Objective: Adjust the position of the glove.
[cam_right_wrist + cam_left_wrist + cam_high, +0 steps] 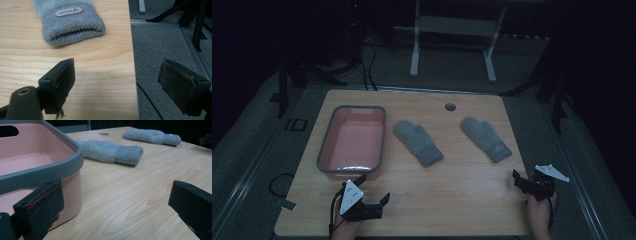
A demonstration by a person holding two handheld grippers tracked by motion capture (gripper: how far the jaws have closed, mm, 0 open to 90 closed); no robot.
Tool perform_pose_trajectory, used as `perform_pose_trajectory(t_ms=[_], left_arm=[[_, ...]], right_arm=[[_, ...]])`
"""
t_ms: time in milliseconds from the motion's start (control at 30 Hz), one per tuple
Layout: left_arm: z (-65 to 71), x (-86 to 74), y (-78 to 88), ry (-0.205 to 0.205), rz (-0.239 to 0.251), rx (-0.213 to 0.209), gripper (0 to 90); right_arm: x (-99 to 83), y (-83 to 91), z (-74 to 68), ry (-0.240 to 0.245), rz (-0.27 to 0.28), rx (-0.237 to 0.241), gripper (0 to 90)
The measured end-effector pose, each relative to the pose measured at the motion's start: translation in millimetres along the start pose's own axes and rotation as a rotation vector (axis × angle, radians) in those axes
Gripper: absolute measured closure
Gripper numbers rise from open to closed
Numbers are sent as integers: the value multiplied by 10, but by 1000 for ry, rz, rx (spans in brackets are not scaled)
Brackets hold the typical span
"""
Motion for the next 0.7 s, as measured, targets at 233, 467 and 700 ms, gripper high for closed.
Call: perform_pose_trajectory(t_ms=[233,467,700], left_arm=[[-11,1,14,9,2,-4,5],[-12,-10,31,9,-3,-10,5],[9,-23,25,7,-11,-18,5]], right_arm=[[5,-24,-62,17,-37,45,160],[175,21,-252,63,-34,110,147],[451,20,-448,74,-7,194,137]])
Point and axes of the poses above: each handheld gripper's, and its own axes: y roughly backward along the jaws, x roughly out of its top, z roughly to its right, the point moved 10 cm from there along -y, roughly forward along the jaws, and after that the axes turned 1 degree about x, right-handed, at the moved point
